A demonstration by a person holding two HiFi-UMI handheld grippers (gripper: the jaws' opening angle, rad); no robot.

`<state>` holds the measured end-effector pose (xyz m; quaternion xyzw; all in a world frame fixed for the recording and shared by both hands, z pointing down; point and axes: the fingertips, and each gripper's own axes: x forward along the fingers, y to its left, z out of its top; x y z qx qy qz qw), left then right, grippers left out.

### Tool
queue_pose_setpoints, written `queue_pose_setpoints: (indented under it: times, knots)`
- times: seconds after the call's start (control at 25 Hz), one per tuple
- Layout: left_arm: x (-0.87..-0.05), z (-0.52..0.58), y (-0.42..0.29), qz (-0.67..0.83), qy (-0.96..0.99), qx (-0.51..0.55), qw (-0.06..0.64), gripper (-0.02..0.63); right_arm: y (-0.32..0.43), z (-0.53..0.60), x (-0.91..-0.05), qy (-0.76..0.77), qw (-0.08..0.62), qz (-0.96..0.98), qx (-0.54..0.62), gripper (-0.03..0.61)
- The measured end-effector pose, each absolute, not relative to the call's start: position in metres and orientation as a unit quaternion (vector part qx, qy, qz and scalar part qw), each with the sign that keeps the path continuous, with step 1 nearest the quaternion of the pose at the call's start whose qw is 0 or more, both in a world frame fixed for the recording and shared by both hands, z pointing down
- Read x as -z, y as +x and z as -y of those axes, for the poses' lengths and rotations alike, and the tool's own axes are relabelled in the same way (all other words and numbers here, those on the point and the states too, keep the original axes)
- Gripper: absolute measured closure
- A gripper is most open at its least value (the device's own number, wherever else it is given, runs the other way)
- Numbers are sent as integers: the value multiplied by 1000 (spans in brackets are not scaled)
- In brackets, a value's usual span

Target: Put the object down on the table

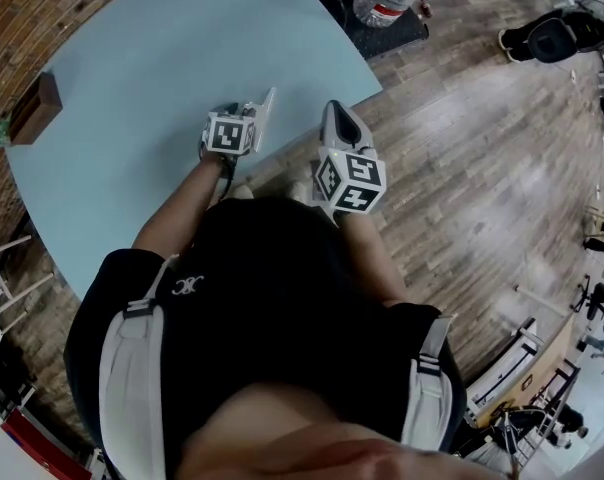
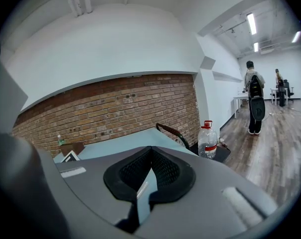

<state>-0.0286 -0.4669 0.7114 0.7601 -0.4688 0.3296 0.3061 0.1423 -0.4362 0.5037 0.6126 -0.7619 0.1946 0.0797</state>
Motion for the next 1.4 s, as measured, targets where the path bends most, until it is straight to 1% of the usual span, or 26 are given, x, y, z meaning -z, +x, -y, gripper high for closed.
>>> queue_pose_setpoints:
  times: [0.04, 0.12, 0.2, 0.28, 0.44, 0.84, 1.4]
  knots:
    - [-705, 470, -29, 472, 764, -317, 304, 443, 142, 437, -504, 612, 80, 763, -194, 565]
    - [-680, 477, -30, 485, 774, -280, 296, 448, 141, 438, -504, 610, 81, 764, -194, 565]
    - [-649, 485, -31, 501, 781, -242, 285, 502, 141, 440, -503, 608, 81, 765, -195, 565]
    - [-623, 490, -29, 508, 787, -219, 273, 614, 142, 442, -503, 606, 80, 767, -195, 565]
    - [-584, 490, -17, 495, 809, -212, 235, 614, 138, 444, -501, 604, 73, 770, -192, 565]
    - [-512, 470, -2, 489, 831, -183, 190, 614, 129, 442, -501, 595, 68, 778, -187, 566]
    - [-514, 464, -12, 484, 830, -170, 221, 614, 113, 445, -499, 585, 75, 787, -178, 566]
